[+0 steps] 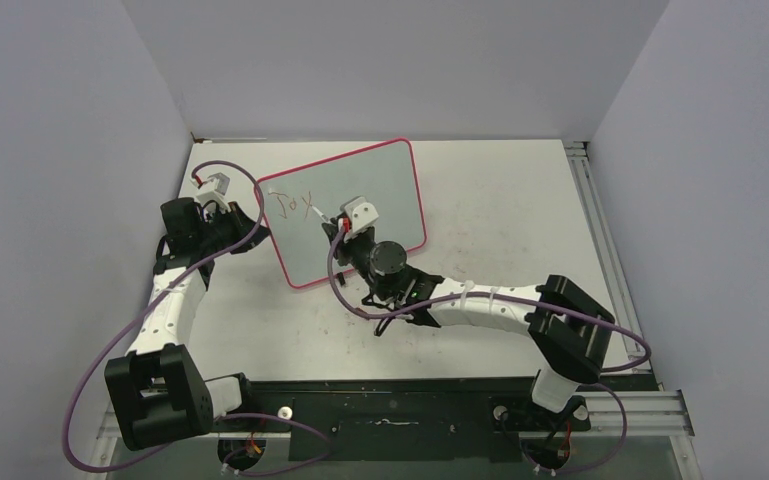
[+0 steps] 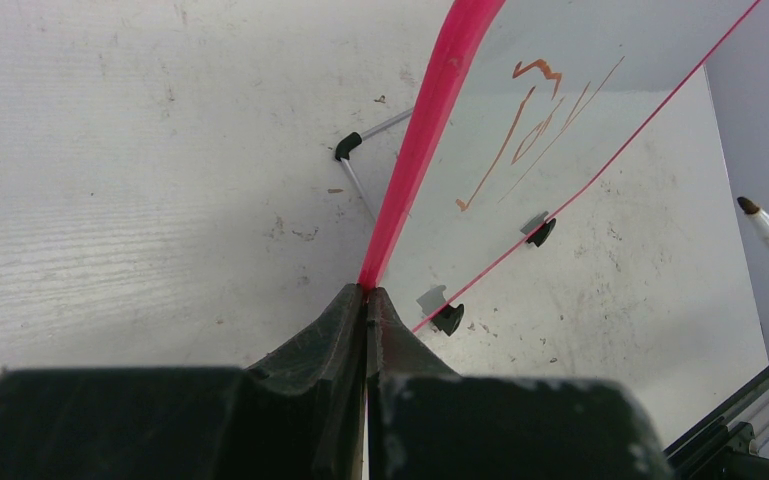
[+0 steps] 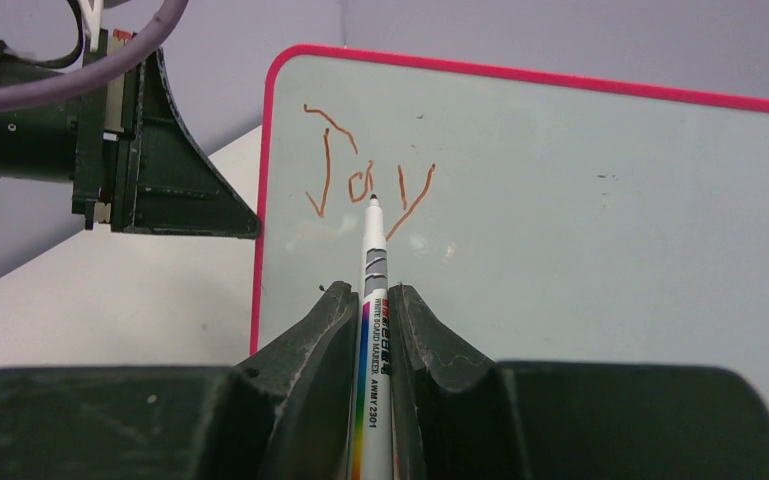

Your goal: Write a sentence on the whiteboard

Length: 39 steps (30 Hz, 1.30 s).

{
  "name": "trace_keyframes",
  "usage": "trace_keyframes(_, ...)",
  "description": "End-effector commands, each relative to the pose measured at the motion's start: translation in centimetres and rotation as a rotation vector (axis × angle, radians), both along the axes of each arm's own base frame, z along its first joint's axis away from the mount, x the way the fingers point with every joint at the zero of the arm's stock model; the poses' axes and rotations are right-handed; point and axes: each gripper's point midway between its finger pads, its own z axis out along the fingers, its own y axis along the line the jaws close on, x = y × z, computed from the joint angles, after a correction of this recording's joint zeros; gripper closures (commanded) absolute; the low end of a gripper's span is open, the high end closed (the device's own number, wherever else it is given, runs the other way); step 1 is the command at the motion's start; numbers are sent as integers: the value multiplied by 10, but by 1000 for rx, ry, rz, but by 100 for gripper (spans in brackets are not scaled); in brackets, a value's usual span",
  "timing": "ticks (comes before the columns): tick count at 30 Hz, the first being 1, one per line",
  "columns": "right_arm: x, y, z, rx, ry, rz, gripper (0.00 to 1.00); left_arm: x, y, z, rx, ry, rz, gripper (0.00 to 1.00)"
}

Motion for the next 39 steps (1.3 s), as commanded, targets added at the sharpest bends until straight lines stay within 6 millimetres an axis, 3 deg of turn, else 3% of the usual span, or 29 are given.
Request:
trace_keyframes(1, 14, -7, 19, 47, -35, -7, 95, 2, -9, 19, -1, -56, -46, 100)
trace_keyframes(11, 39, -6, 18, 52, -40, -25, 95, 2, -11, 18, 4, -52, -50, 100)
trace_keyframes(39, 68, -12, 7, 61, -23, -110, 95, 2, -13, 16, 2, -47, -57, 100)
